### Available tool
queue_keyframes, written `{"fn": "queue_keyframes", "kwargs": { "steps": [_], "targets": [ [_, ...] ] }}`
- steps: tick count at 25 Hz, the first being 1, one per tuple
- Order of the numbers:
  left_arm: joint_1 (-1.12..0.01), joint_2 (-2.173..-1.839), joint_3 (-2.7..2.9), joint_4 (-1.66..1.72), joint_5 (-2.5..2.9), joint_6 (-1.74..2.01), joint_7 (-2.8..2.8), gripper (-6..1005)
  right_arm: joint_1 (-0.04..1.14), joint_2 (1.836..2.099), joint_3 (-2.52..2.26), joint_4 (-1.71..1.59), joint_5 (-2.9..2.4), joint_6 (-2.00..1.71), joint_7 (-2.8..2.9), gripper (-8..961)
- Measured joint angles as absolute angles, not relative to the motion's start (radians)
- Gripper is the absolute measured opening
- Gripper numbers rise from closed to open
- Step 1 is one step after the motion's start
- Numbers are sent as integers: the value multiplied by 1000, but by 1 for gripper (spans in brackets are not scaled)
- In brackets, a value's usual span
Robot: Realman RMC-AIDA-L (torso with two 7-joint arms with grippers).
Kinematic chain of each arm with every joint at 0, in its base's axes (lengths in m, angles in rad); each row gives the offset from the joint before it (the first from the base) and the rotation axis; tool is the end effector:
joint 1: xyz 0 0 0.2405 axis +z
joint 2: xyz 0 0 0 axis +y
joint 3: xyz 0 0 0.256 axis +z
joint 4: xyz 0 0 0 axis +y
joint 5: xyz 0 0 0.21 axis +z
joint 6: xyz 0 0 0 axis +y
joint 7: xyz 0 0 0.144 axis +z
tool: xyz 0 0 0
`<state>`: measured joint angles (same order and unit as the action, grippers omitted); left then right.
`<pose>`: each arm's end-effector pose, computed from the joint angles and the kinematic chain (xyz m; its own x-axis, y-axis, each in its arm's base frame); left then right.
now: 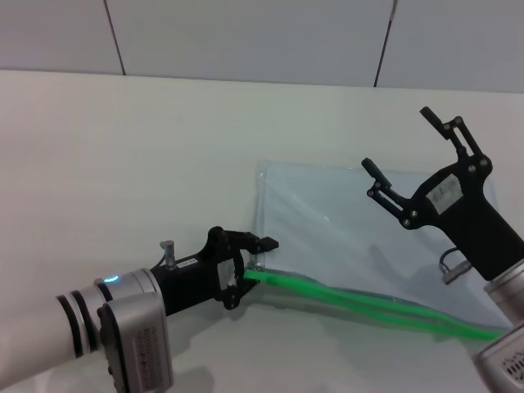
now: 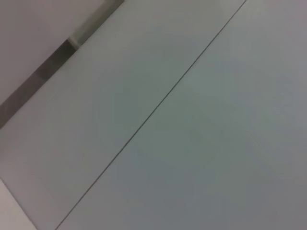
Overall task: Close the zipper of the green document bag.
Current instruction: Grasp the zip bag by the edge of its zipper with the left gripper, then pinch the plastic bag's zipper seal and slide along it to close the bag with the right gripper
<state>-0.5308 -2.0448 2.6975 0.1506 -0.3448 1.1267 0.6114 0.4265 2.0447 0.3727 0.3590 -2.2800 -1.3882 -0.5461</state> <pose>-0.2832 0.2929 -0.1038 0.7340 -0.6686 -0.1194 -0.5642 -0.5023 -0.6553 0.2441 0.2886 -0.0679 0.8172 0.5295 -0.2275 -0.0247 -0.3621 -0.9318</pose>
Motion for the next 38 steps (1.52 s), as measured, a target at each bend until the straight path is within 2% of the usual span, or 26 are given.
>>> {"fn": "queue_keyframes", "kwargs": {
  "steps": [3,11,16,29,38],
  "targets": [
    [-531,-2045,2693,152,-352,1129,612,281,426,2045,372,359,-2281,-1388,-546,864],
    [-531,-2045,2687,154,-358,1131,612,79,431,2045,361,369,-2283,-1377,-540,863],
    [-532,-2046,2677,155,-359,1132,612,51,428,2044,333,393,-2283,-1384,-538,863],
    [-525,-2044,2677,155,-359,1144,614,52,461,2039,208,410,-2495,-1336,-408,859],
    [-525,-2041,2677,155,-356,1151,614,51,499,2045,208,424,-2587,-1145,-436,855]
  ]
}}
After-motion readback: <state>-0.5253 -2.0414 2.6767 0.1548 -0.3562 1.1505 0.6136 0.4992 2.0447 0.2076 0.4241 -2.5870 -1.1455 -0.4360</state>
